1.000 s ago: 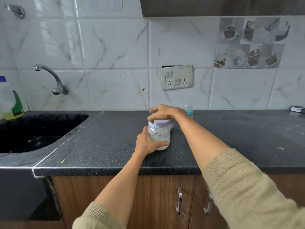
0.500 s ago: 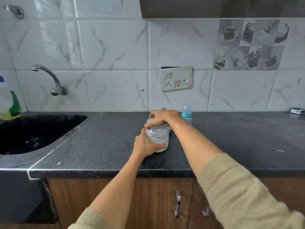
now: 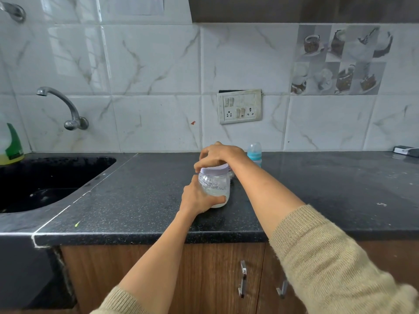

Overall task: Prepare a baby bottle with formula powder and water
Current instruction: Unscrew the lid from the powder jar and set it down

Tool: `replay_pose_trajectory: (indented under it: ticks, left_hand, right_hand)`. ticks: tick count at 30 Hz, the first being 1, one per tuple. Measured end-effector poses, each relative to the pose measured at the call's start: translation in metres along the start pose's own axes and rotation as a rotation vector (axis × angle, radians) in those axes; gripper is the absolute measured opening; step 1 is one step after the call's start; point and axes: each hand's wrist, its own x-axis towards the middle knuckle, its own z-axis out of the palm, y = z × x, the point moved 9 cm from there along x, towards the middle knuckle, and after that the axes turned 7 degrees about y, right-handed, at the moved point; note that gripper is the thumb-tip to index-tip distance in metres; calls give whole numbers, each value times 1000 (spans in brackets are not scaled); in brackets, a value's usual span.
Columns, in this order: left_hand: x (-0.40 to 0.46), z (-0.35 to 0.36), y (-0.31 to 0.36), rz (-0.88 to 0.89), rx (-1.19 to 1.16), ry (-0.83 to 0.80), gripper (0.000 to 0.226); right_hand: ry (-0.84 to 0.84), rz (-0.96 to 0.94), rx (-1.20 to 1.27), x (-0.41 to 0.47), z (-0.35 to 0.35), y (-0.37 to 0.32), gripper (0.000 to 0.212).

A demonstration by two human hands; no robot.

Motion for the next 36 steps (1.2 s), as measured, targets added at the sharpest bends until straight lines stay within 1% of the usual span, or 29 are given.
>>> replay_pose_trajectory:
  ticks: [2,3,4,8,10,13,16,18,22,26,30,33,36]
  left_hand:
    - [0,0,-1,-7,0,-5,97]
    - [0,0,-1,-8,-5,-2,96]
    - [0,0,-1,-8,-9,3,94]
    - [-1,-1,0,-2,-1,12,90]
    - [-1,-1,0,-2,-2,13,92]
    - [-1,-1,0,-3,-10,13,90]
    - [0,-1,-1,-2,-20,17,88]
    - [1,-1,-2,2,-20,21,88]
    - [1,-1,-2,4,-23,28,89]
    - [3,-5,-8,-12,-29,43,89]
    - [9,-19,-20,-30,-16,86,90]
    - [14,-29,-31,-51,-18,103,90]
    - [19,-36,-43,-78,-57,113,91]
  right_hand:
    - [20,27,-67,3,0,6,73]
    - [23,41,-88,5,0,9,78]
    - [29,47,-94,5,1,10,77]
    - [21,-6,13,1,0,8,55]
    - [-1,-37,83,-2,0,5,55]
    - [-54,-97,97,1,0,-1,55]
    - [-88,-129,132,8,-5,-3,49]
    - [-88,-124,211,10,-10,1,47]
    - [-15,-85,460,6,-16,23,48]
    - [72,-60,700,-2,-2,57,54]
    - [170,3,898,-11,21,88,45]
    - [230,65,970,-15,43,97,43]
    - [256,107,947,-12,65,97,48]
